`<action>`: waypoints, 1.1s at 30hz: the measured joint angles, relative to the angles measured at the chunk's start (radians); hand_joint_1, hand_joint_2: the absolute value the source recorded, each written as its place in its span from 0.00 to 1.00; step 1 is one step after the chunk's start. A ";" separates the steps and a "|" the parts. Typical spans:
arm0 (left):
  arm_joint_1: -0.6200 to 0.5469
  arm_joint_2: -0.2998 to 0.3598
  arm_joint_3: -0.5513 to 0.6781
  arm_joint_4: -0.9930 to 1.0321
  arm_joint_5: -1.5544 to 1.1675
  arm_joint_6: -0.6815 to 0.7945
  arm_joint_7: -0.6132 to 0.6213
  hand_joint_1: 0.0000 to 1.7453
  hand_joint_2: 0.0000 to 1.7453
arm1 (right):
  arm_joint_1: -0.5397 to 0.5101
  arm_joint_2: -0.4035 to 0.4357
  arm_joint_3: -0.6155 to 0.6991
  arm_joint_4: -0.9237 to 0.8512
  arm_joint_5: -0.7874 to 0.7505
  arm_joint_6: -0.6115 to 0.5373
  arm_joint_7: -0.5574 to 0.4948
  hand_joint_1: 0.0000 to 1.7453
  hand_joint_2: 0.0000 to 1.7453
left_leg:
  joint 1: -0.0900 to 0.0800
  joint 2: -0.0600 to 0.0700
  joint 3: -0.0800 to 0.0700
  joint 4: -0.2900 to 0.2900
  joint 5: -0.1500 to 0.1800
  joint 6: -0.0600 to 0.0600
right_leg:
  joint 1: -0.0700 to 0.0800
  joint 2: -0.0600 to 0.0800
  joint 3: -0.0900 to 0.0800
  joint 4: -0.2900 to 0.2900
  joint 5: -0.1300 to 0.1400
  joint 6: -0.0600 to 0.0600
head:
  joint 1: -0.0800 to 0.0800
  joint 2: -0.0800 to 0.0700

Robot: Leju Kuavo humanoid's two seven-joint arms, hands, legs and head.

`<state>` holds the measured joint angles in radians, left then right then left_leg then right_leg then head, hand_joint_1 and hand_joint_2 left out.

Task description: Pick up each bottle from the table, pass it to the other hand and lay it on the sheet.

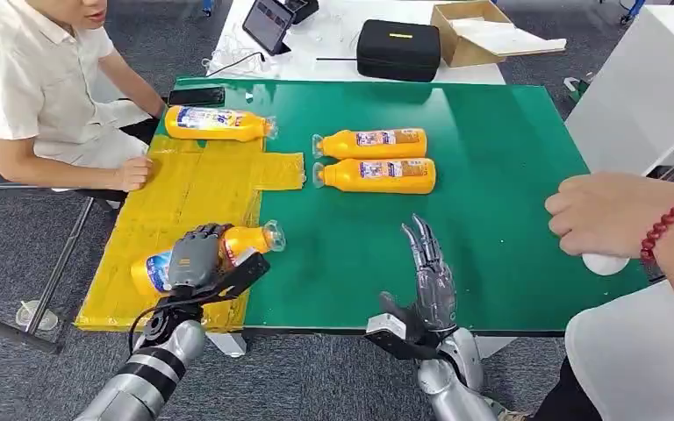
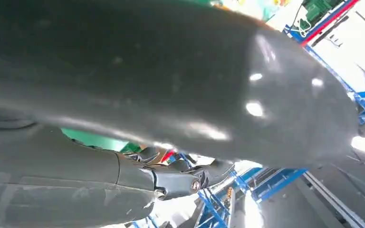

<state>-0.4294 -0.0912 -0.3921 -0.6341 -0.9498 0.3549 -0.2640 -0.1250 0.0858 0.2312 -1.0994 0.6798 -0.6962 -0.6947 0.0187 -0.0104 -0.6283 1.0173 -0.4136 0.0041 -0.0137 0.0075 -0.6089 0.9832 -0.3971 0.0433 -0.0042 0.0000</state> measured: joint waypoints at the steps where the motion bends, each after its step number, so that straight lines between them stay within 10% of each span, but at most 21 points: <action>1: -0.008 0.002 -0.004 0.011 -0.006 -0.022 0.000 0.00 1.00 | -0.003 0.000 0.001 0.003 -0.001 0.000 0.000 0.00 0.00 | 0.000 0.000 0.000 0.000 0.000 0.000 | 0.000 0.000 0.000 0.000 0.000 0.000 | 0.000 0.000; 17: -0.072 0.045 -0.029 0.088 0.090 -0.264 -0.064 0.00 1.00 | -0.039 -0.004 0.043 0.054 -0.061 0.000 0.000 0.00 0.00 | 0.000 0.000 0.003 0.000 0.000 0.000 | 0.000 0.000 0.003 0.001 0.000 0.000 | 0.000 0.000; 33: 0.021 0.050 -0.008 -0.045 0.210 -0.181 -0.148 0.00 1.00 | -0.027 -0.014 0.048 0.068 -0.057 0.000 0.000 0.00 0.00 | 0.000 0.001 0.001 0.000 0.000 0.000 | 0.000 0.000 0.000 0.001 0.000 0.000 | 0.000 0.000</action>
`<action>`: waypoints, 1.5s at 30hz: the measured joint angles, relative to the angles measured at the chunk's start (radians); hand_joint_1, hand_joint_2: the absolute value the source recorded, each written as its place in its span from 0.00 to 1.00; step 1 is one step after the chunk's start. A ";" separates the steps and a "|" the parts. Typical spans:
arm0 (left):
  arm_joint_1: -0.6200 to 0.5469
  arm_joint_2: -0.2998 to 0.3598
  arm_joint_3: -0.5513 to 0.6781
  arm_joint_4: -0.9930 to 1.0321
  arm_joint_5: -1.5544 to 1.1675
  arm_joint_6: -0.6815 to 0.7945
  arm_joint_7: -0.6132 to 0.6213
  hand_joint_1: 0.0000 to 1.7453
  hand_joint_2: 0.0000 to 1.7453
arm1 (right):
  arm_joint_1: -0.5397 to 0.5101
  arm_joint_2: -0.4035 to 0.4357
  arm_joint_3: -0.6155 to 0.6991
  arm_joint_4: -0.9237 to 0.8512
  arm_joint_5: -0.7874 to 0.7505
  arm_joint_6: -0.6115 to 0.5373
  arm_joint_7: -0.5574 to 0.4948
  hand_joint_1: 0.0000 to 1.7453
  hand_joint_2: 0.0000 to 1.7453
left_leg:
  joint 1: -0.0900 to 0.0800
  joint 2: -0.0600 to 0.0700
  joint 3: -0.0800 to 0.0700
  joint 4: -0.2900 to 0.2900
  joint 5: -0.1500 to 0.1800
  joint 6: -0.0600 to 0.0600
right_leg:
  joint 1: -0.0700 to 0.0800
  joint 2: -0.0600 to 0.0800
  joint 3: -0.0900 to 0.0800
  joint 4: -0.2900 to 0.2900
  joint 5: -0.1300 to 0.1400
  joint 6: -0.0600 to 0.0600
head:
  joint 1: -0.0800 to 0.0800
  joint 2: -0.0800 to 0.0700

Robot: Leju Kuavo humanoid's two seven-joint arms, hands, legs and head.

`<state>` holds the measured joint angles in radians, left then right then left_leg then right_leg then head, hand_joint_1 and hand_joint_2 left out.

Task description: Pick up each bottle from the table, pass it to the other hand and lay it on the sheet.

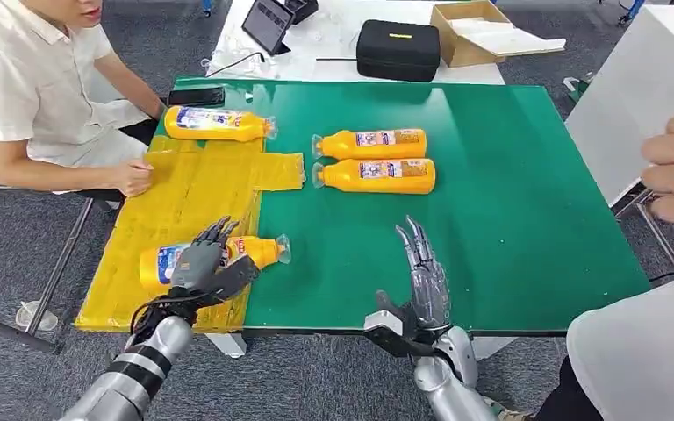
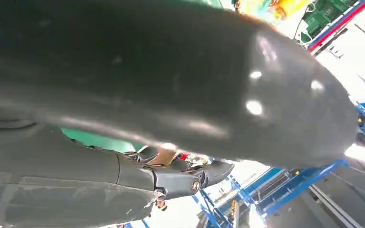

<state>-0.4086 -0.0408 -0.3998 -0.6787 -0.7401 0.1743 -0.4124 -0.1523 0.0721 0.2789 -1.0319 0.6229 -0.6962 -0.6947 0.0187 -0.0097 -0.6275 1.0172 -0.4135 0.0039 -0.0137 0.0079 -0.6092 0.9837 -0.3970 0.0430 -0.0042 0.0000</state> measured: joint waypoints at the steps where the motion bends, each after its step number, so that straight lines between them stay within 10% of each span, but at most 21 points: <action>1: 0.007 0.000 0.000 -0.014 0.000 0.000 0.001 0.00 1.00 | 0.001 -0.001 0.000 0.000 0.000 0.000 0.000 0.00 0.00 | 0.000 0.000 -0.001 0.000 0.000 0.000 | 0.000 0.000 -0.001 0.000 0.000 0.000 | 0.000 0.000; 20: 0.145 0.024 -0.038 -0.342 0.093 0.052 -0.053 0.00 1.00 | 0.018 -0.008 -0.009 0.003 0.026 0.008 0.002 0.00 0.00 | 0.000 0.000 -0.004 0.000 0.000 0.000 | 0.000 0.000 -0.004 0.000 0.000 0.000 | 0.000 0.000; 25: 0.226 -0.015 -0.074 -0.503 0.290 0.026 -0.094 0.00 1.00 | 0.017 -0.029 -0.039 0.011 0.249 0.006 0.045 0.00 0.00 | -0.001 -0.001 -0.006 0.000 0.000 0.000 | -0.001 -0.001 -0.005 -0.001 0.000 0.001 | 0.000 0.000; 45: 0.389 -0.066 -0.141 -0.754 0.543 0.035 -0.082 0.00 1.00 | -0.062 -0.272 -0.139 0.082 0.557 0.010 0.313 0.00 0.00 | 0.000 -0.001 -0.006 0.000 -0.001 0.001 | 0.000 -0.001 -0.005 -0.001 0.000 0.001 | 0.000 0.000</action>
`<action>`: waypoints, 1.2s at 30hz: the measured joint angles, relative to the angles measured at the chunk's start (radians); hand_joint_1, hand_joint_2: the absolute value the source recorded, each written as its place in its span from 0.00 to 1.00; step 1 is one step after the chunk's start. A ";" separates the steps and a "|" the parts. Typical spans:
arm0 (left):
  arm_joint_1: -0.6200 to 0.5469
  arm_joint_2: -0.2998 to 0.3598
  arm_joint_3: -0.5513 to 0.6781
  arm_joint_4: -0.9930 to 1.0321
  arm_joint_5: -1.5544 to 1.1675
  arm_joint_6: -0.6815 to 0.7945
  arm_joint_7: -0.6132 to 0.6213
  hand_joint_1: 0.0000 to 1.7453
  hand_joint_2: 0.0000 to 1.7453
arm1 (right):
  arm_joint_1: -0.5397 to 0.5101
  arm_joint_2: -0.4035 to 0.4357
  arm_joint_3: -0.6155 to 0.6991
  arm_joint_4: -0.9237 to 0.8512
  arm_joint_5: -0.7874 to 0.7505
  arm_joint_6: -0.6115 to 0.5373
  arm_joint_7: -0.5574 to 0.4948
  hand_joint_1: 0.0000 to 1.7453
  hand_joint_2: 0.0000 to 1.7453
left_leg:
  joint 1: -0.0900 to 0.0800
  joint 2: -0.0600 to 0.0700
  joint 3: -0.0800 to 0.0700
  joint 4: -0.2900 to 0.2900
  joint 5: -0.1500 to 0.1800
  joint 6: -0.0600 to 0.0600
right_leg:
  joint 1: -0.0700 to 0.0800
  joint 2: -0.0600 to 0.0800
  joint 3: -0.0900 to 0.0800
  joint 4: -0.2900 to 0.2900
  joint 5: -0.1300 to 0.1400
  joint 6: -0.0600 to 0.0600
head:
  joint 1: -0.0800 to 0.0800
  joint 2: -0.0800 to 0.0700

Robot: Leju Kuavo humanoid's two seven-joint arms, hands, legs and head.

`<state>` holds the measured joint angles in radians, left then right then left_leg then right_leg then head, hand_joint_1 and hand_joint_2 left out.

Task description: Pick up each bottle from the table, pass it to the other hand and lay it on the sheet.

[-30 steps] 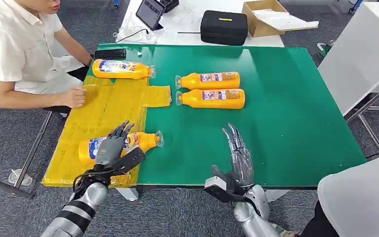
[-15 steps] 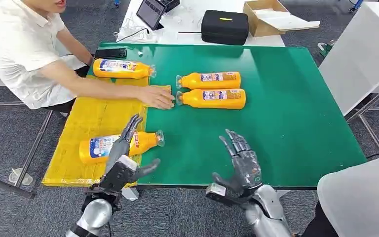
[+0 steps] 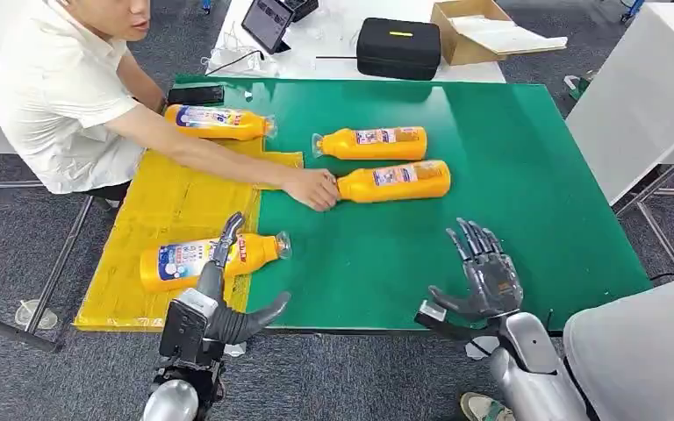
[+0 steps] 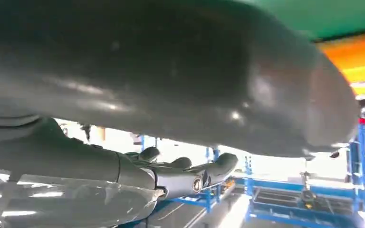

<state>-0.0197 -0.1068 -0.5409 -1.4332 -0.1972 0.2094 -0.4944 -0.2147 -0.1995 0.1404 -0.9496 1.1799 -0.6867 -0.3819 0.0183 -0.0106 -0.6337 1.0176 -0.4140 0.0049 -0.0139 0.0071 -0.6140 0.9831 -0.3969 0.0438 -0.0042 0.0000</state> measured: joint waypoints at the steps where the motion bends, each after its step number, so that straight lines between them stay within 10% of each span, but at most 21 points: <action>1: 0.000 0.000 -0.002 -0.002 0.000 0.000 -0.002 0.00 1.00 | -0.011 -0.006 0.005 0.013 0.000 0.000 0.002 0.00 0.00 | 0.000 0.000 0.000 0.000 0.000 0.000 | 0.000 0.000 0.000 0.000 0.000 0.000 | 0.000 0.000; 19: -0.002 0.000 -0.023 -0.010 -0.010 0.019 -0.007 0.00 1.00 | -0.140 -0.006 0.088 0.158 0.024 0.010 -0.003 0.00 0.00 | 0.000 0.000 0.000 0.000 0.000 0.000 | 0.000 0.000 0.000 0.000 0.000 0.000 | 0.000 0.000; 36: -0.057 -0.020 -0.070 0.044 0.000 0.032 -0.026 0.00 1.00 | -0.352 0.085 0.226 0.433 0.045 0.251 0.035 0.00 0.00 | 0.000 0.000 0.000 0.000 0.001 0.000 | 0.000 0.000 0.000 0.000 0.000 0.000 | 0.000 0.000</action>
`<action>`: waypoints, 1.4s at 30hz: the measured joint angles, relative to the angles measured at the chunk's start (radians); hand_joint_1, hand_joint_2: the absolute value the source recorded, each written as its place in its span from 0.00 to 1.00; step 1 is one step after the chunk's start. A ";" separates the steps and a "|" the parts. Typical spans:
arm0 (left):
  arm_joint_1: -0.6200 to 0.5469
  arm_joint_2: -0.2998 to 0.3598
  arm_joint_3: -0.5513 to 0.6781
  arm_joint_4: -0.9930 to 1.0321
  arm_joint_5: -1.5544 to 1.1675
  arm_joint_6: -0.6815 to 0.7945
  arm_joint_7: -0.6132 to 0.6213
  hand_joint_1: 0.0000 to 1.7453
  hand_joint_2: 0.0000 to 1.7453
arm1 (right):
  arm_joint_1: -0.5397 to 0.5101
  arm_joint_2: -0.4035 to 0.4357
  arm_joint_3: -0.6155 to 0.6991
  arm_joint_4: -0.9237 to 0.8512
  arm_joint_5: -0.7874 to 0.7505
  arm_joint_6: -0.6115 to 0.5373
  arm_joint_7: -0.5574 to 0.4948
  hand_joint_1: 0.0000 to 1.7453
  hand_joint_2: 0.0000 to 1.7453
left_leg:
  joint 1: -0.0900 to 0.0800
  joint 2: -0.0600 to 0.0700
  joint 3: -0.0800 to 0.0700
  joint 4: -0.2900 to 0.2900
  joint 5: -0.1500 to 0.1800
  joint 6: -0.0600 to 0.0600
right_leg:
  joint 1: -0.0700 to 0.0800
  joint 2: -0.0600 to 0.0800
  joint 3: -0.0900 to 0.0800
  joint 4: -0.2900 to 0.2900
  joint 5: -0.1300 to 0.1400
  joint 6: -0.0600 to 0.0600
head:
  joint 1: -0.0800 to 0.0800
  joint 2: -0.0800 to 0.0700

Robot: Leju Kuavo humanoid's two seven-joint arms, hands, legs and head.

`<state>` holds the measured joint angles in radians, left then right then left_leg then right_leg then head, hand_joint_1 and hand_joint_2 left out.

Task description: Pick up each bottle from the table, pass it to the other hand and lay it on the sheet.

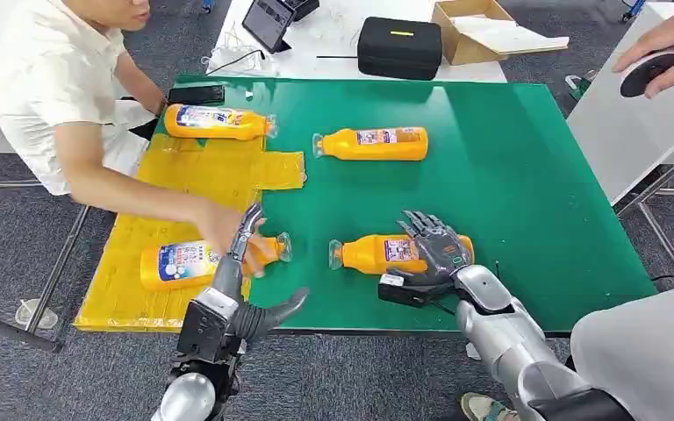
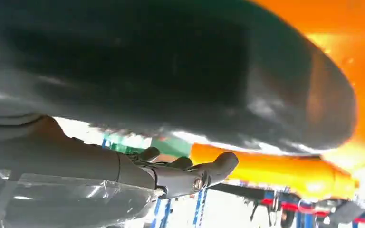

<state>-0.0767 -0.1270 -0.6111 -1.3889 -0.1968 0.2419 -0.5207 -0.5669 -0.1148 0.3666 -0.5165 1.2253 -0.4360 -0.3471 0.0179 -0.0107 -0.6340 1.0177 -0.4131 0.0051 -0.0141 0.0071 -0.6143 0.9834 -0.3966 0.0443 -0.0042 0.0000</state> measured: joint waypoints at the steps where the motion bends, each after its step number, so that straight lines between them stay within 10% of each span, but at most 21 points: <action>1: 0.000 0.000 0.000 0.003 0.002 0.000 0.000 0.00 1.00 | -0.004 0.001 0.006 0.010 0.000 0.009 0.004 0.00 0.00 | 0.000 0.000 0.000 0.000 0.000 0.000 | 0.000 0.000 0.000 0.000 0.000 0.000 | 0.000 0.000; 25: -0.007 -0.004 -0.010 0.023 0.021 -0.001 0.000 0.00 1.00 | -0.073 -0.004 0.081 0.079 0.024 0.146 0.067 0.00 0.00 | 0.000 0.000 0.001 0.000 0.000 0.000 | 0.000 0.000 0.001 0.000 0.000 0.000 | 0.000 0.000; 26: -0.007 -0.004 -0.010 0.023 0.022 0.000 0.000 0.00 1.00 | -0.075 -0.005 0.085 0.079 0.025 0.156 0.070 0.00 1.00 | 0.000 0.000 0.001 0.000 0.000 0.000 | 0.000 0.000 0.001 0.000 0.001 0.001 | 0.000 0.000; 29: -0.005 -0.004 -0.011 0.023 0.021 0.003 0.000 0.00 1.00 | -0.085 -0.010 0.103 0.079 0.030 0.203 0.092 0.00 1.00 | 0.000 0.000 0.001 0.000 0.000 0.000 | 0.000 0.000 0.001 0.000 0.001 0.001 | 0.000 0.000; 30: -0.005 -0.004 -0.011 0.022 0.021 0.005 0.000 0.00 1.00 | -0.088 -0.011 0.110 0.079 0.030 0.218 0.100 0.83 1.00 | 0.000 0.000 0.002 0.000 0.000 0.000 | 0.000 0.000 0.001 0.000 0.001 0.001 | 0.000 0.000; 31: -0.003 -0.004 -0.011 0.021 0.018 0.008 0.000 0.00 1.00 | -0.092 -0.016 0.118 0.078 0.030 0.234 0.109 1.00 1.00 | 0.000 0.000 0.002 0.000 0.000 0.000 | 0.000 0.000 0.002 0.000 0.001 0.001 | 0.000 0.000; 42: 0.006 -0.004 -0.011 0.014 0.013 0.013 0.004 0.00 1.00 | -0.092 -0.056 0.144 0.064 -0.079 0.270 0.091 1.00 1.00 | 0.000 0.000 0.004 0.000 0.000 0.001 | 0.000 0.000 0.004 -0.001 0.001 0.001 | 0.000 0.000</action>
<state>-0.0706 -0.1308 -0.6222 -1.3752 -0.1835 0.2544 -0.5165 -0.6586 -0.1713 0.5108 -0.4528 1.1463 -0.1659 -0.2560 0.0178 -0.0111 -0.6297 1.0180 -0.4129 0.0056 -0.0143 0.0068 -0.6107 0.9826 -0.3959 0.0451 -0.0042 0.0000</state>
